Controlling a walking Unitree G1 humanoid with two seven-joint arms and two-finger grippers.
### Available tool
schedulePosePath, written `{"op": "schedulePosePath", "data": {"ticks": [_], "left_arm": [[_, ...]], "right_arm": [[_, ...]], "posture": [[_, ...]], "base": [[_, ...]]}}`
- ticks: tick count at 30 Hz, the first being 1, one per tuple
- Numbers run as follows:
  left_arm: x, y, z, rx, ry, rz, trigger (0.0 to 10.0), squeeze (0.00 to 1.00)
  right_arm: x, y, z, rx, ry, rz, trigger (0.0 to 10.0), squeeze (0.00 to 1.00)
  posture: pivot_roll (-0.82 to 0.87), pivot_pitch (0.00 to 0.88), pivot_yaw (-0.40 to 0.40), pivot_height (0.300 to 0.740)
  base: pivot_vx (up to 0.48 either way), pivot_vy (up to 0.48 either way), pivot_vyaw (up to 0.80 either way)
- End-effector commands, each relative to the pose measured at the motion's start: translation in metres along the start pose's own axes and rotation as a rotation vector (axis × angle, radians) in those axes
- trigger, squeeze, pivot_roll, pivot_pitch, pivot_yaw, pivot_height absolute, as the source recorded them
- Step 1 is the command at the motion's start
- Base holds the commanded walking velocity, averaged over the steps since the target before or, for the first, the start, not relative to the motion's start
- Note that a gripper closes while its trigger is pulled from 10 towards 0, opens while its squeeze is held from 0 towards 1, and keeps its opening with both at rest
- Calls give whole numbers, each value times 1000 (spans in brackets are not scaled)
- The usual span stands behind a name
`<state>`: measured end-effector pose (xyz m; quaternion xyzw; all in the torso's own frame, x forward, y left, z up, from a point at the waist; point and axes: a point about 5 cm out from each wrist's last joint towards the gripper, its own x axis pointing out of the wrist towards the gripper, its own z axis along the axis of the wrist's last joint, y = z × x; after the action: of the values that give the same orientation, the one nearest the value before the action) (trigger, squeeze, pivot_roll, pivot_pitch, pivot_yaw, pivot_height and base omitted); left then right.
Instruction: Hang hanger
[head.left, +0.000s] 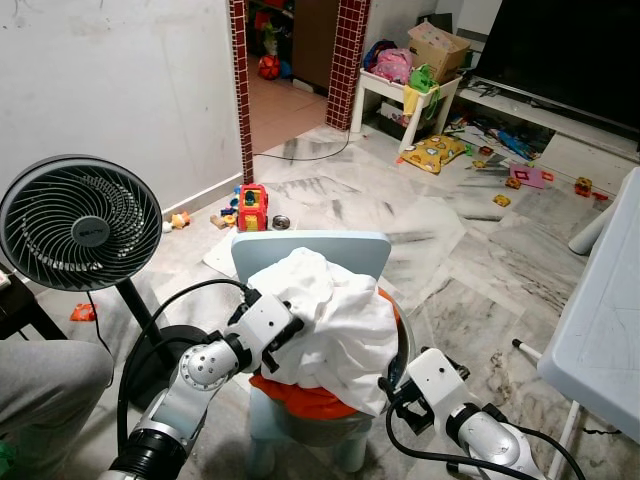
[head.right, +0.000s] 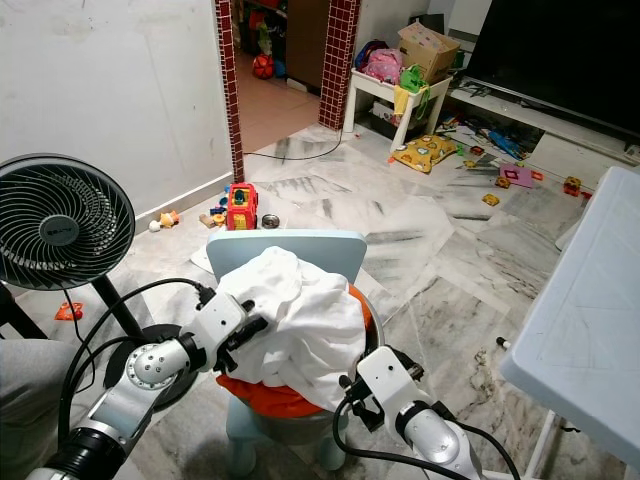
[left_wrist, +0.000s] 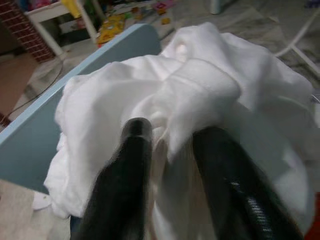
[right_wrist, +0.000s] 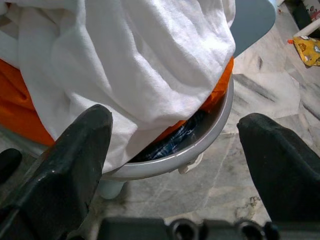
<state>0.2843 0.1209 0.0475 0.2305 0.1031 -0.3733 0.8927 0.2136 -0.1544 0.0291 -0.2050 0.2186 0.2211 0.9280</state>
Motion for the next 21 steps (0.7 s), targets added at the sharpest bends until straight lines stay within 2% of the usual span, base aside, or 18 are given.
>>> {"op": "schedulePosePath", "data": {"ticks": [1, 13, 20, 21], "left_arm": [[3, 0, 4, 36, -6, -36, 10000, 0], [7, 2, 2, 55, 17, -68, 10000, 0], [17, 6, 4, 66, 36, -68, 10000, 0], [19, 6, 5, 64, 33, -79, 9373, 0]], "right_arm": [[-1, -5, 0, -7, -1, -21, 10000, 0], [0, -4, 0, 0, -1, -24, 10000, 0], [2, -2, 1, 2, -4, -21, 10000, 0], [2, -2, 1, 3, -5, -23, 10000, 0]], "posture": [[89, 0, -62, 740], [95, 0, -59, 740], [96, 0, -54, 740], [94, 0, -51, 740]], "base": [[0, 0, 0], [0, 0, 0], [0, 0, 0], [0, 0, 0]]}}
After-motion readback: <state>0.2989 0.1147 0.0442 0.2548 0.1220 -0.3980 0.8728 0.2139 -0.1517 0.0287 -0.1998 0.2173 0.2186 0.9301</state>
